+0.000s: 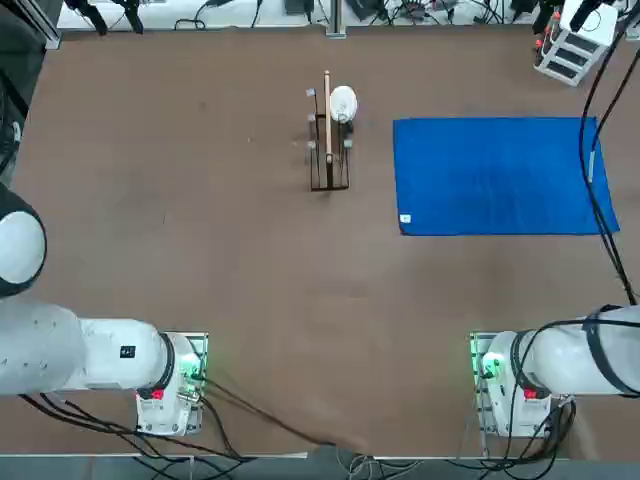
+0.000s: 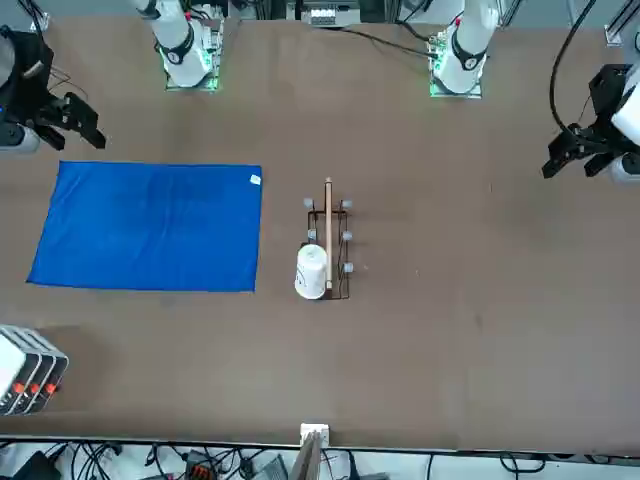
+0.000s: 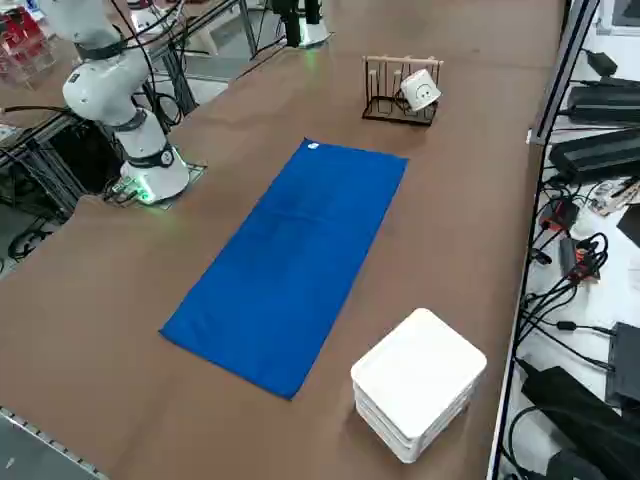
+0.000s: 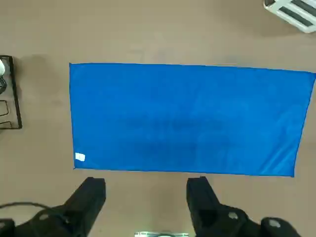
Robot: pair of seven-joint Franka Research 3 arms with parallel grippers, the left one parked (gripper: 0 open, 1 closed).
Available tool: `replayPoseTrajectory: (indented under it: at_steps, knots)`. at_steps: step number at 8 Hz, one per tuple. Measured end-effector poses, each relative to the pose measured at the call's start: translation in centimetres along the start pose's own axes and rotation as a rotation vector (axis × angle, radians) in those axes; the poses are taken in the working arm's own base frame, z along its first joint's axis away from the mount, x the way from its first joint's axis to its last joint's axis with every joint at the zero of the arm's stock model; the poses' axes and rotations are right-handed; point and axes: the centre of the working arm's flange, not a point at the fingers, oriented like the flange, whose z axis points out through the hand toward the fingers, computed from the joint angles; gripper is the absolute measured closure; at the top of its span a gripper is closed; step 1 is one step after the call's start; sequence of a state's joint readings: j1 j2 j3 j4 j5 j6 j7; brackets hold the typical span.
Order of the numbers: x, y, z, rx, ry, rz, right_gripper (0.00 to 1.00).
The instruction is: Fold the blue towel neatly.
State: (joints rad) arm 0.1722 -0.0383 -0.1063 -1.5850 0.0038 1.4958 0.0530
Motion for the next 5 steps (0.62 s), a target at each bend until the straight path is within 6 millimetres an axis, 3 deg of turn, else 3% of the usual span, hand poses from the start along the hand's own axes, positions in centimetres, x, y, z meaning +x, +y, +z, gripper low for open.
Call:
replayPoseTrajectory:
  at_steps: [5]
  knots:
    - [0.14,-0.37,0.24,-0.001,-0.004,-0.006,0.00]
